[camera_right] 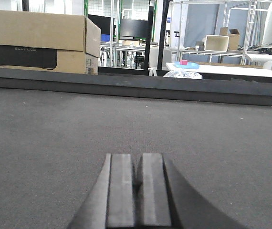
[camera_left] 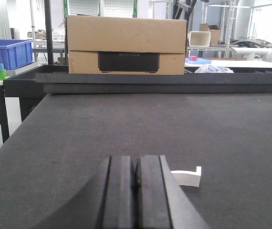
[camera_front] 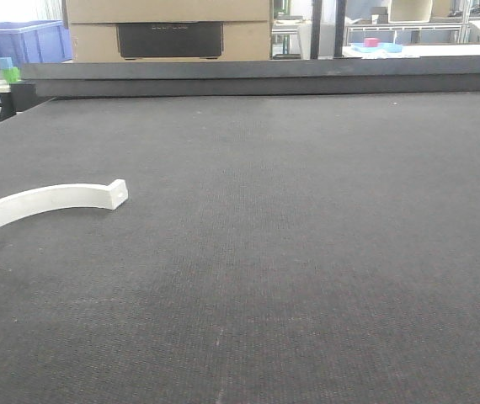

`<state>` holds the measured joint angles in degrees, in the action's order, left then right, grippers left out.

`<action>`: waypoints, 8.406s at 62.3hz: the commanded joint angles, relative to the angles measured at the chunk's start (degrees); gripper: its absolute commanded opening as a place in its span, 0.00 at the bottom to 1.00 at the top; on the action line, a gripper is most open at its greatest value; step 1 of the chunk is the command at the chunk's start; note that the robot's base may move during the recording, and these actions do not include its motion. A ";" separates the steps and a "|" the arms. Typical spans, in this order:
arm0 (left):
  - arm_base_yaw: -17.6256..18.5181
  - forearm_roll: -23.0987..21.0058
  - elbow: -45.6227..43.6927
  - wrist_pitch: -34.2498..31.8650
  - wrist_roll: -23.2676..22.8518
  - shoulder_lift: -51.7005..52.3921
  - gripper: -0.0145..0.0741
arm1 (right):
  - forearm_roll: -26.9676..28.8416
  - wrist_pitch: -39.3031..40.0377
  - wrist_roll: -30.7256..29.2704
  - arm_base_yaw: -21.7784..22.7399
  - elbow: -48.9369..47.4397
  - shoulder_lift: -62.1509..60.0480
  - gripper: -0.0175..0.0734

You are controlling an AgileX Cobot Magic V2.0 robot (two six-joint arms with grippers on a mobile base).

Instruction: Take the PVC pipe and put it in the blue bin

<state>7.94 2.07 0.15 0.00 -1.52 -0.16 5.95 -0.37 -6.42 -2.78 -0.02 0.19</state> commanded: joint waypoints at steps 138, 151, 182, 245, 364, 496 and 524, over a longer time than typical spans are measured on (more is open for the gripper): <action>0.15 14.71 -62.13 55.46 -1.45 -49.49 0.04 | 2.07 -39.09 -0.03 -0.08 -54.34 40.93 0.02; 0.03 8.36 -62.40 56.88 -7.95 -62.57 0.04 | 2.17 -49.08 -0.03 -0.08 -54.61 52.12 0.02; -0.39 5.00 -62.40 57.70 -7.95 -75.13 0.04 | 9.36 -51.61 -0.03 -0.08 -54.61 63.08 0.02; -6.52 -4.48 -62.40 59.03 -3.20 -76.98 0.04 | -4.78 -58.21 25.86 -10.36 -59.27 86.28 0.04; -0.19 -5.88 -66.94 60.16 -5.16 -89.07 0.04 | -3.08 -58.68 17.41 -16.31 -66.06 88.93 0.02; -0.31 -2.07 -64.18 59.20 -5.98 -85.64 0.04 | -4.15 -53.68 17.41 -16.31 -64.46 76.32 0.02; -0.31 -2.07 -56.95 32.37 -5.98 -58.80 0.04 | -11.05 -33.01 17.41 -16.31 -61.12 56.54 0.02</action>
<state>7.45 0.48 -59.58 38.63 -7.60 -63.18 -2.87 -37.64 11.45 -18.96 -62.92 59.98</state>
